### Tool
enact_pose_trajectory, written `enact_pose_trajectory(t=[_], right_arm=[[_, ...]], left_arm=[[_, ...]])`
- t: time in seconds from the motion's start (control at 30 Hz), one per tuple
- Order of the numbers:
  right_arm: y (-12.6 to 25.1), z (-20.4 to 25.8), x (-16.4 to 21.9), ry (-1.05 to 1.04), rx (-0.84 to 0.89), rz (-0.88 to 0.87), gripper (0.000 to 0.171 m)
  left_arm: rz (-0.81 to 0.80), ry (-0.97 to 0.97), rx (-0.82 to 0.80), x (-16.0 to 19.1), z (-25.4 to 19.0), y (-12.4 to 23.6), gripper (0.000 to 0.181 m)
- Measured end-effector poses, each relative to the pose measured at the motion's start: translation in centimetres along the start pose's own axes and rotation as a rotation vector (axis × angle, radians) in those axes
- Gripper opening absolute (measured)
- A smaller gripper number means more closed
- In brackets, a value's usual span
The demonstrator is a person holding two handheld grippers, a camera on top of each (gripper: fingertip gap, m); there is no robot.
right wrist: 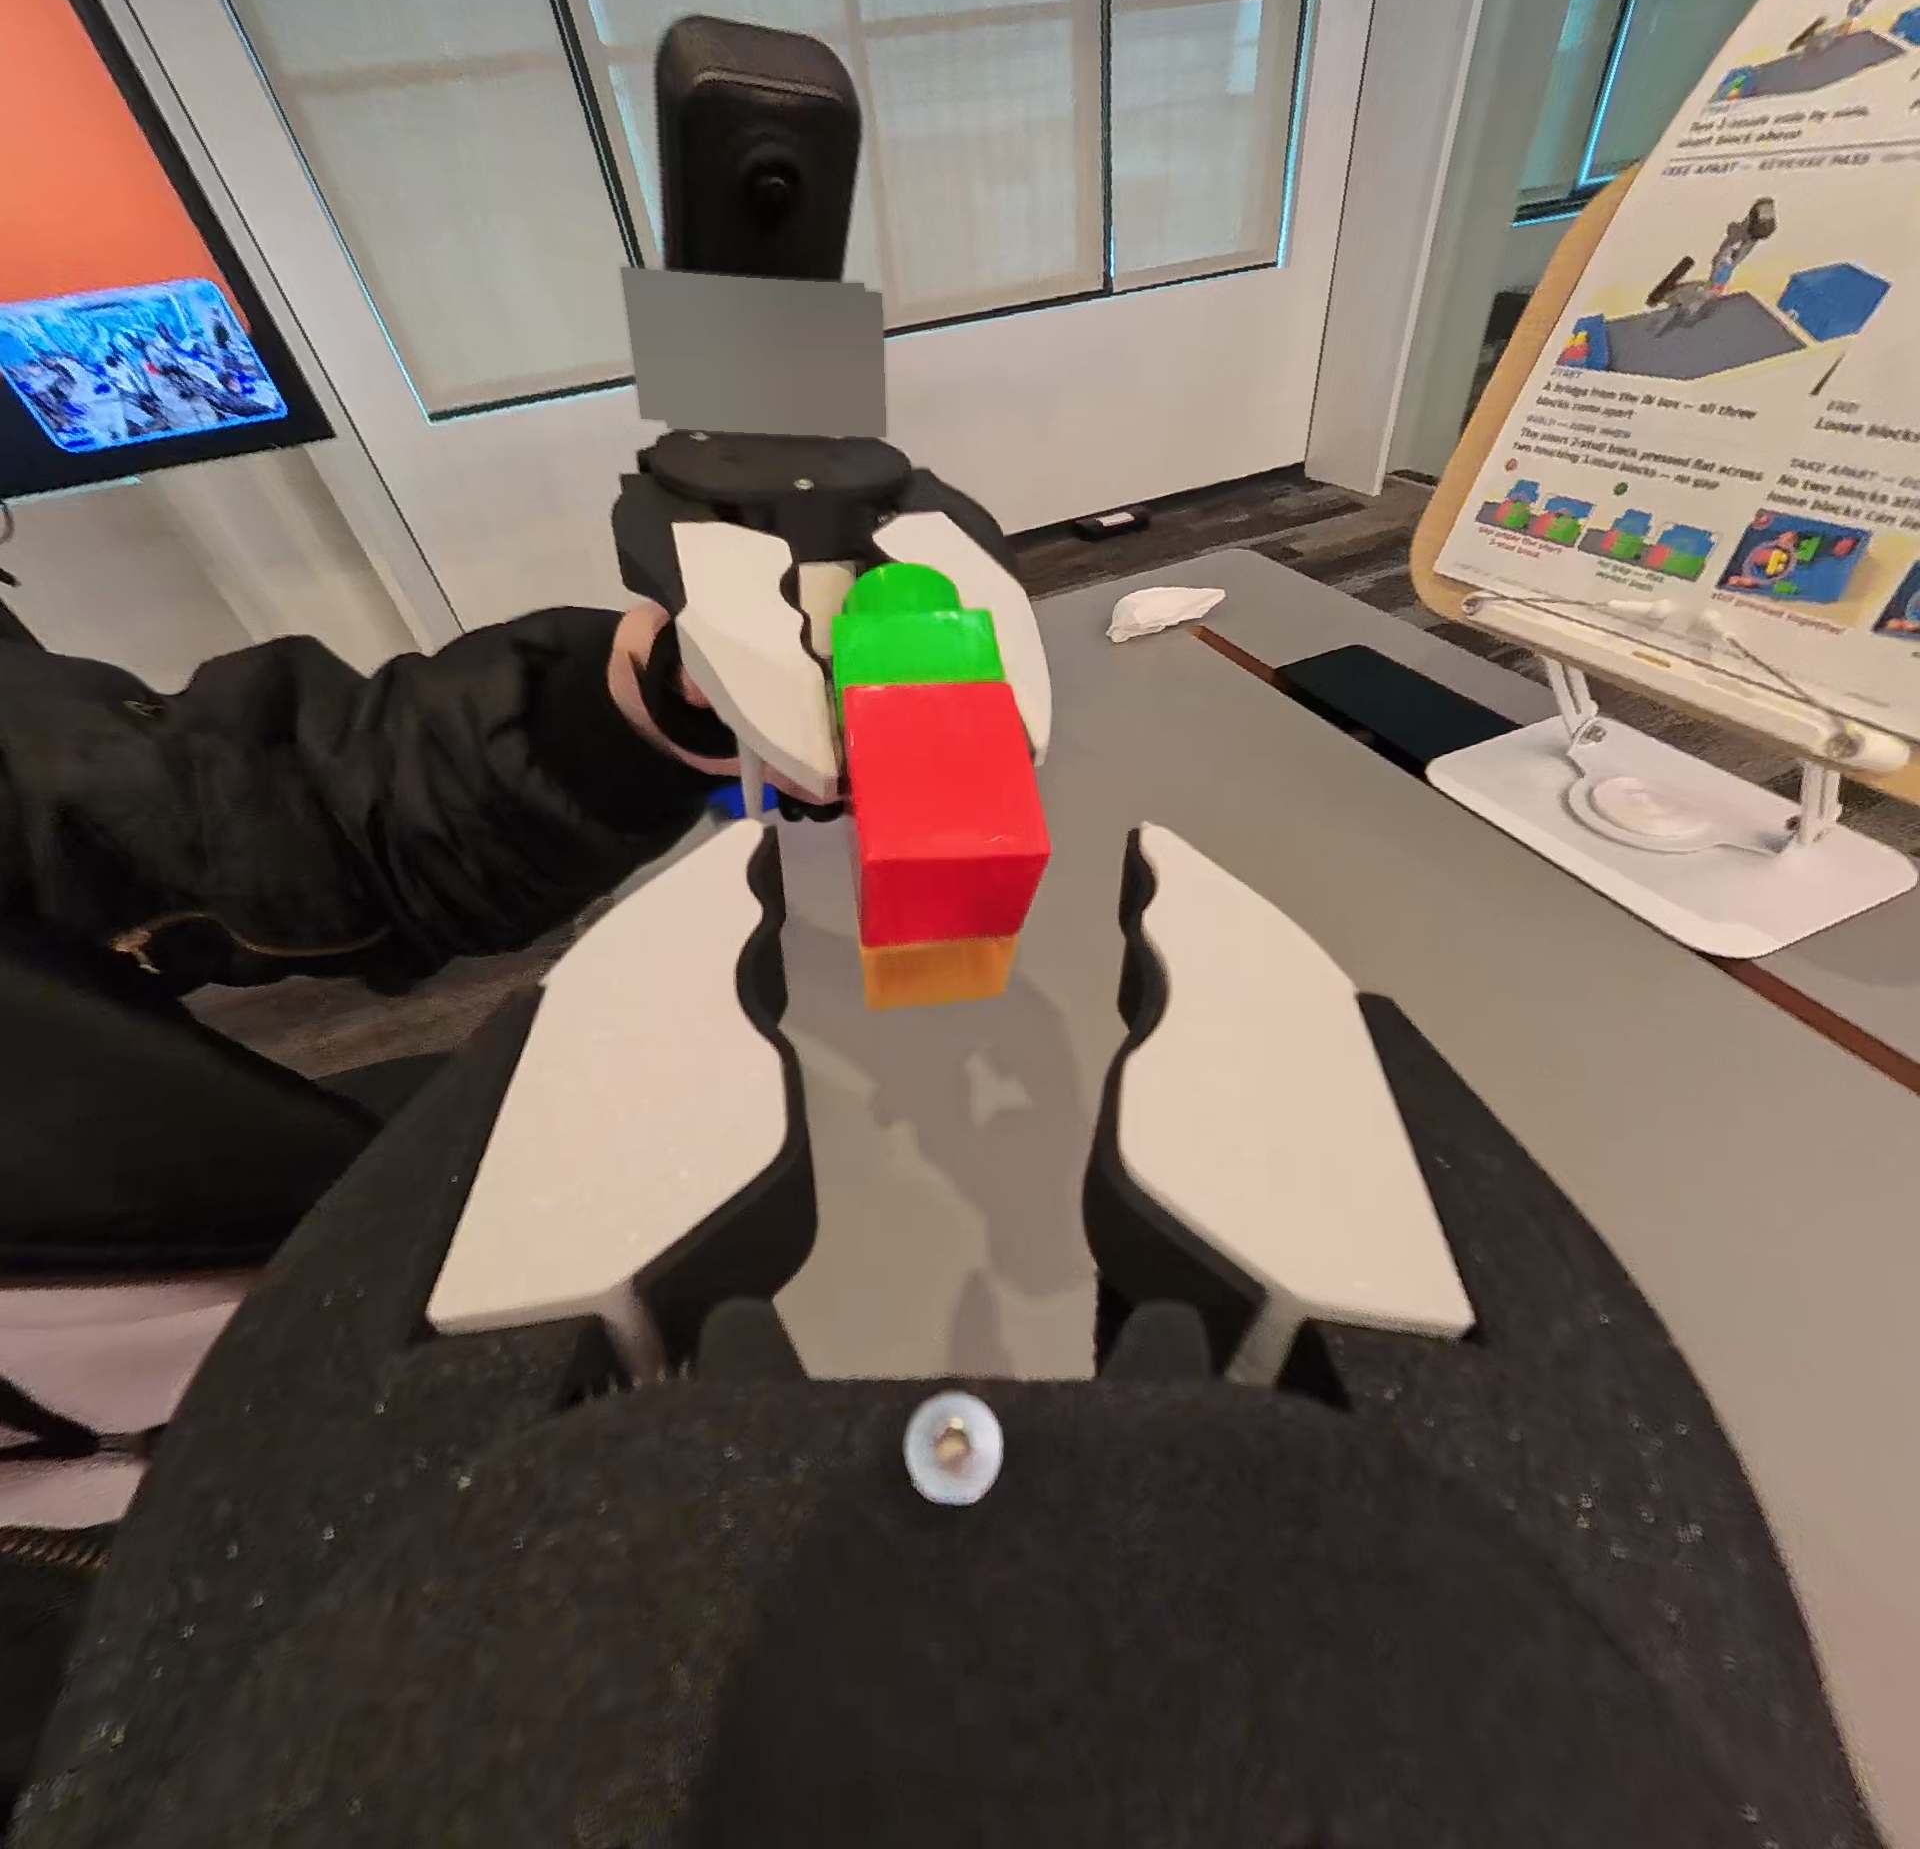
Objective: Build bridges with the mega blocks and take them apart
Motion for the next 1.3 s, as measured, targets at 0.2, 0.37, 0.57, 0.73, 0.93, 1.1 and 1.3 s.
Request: enact_pose_trajectory(t=[0.2, 0.37, 0.57, 0.73, 0.93, 1.1, 1.3], right_arm=[[3.8, -0.8, 1.0, -0.035, -0.014, 0.002, 0.036], [5.7, -1.3, 1.7, -0.089, -0.029, -0.013, 0.035], [6.9, -1.3, 2.7, -0.125, -0.045, -0.020, 0.035], [7.7, -0.8, 3.1, -0.130, -0.039, -0.019, 0.035], [14.8, -2.8, 4.0, -0.126, 0.173, -0.039, 0.035], [24.7, -9.1, 8.2, -0.198, 0.666, 0.162, 0.035], [26.8, -13.3, 13.0, -0.330, 0.845, 0.228, 0.051]], left_arm=[[-0.001, 0.054, 0.069, 0.4, -0.7, -4.8, 0.039], [-0.013, 0.098, 0.085, 0.8, -0.8, -6.7, 0.039], [-0.012, 0.121, 0.119, 1.6, -1.2, -7.8, 0.037], [-0.026, 0.123, 0.141, 2.0, -1.7, -8.3, 0.037], [-0.171, 0.181, 0.078, 0.0, 1.3, -3.3, 0.037], [-0.071, 0.124, 0.001, 1.2, 2.1, -1.2, 0.037], [-0.035, 0.146, 0.021, 2.7, 1.4, -2.7, 0.037]])
Point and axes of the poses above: each gripper's, where its closed fingertips meet, y back along the fingers, x out of its underside, z = x × y across the jaws, the point moved 7 cm from there along y, back along the fingers, and after that the axes turned 4 degrees about -z, right-handed, at the moved point
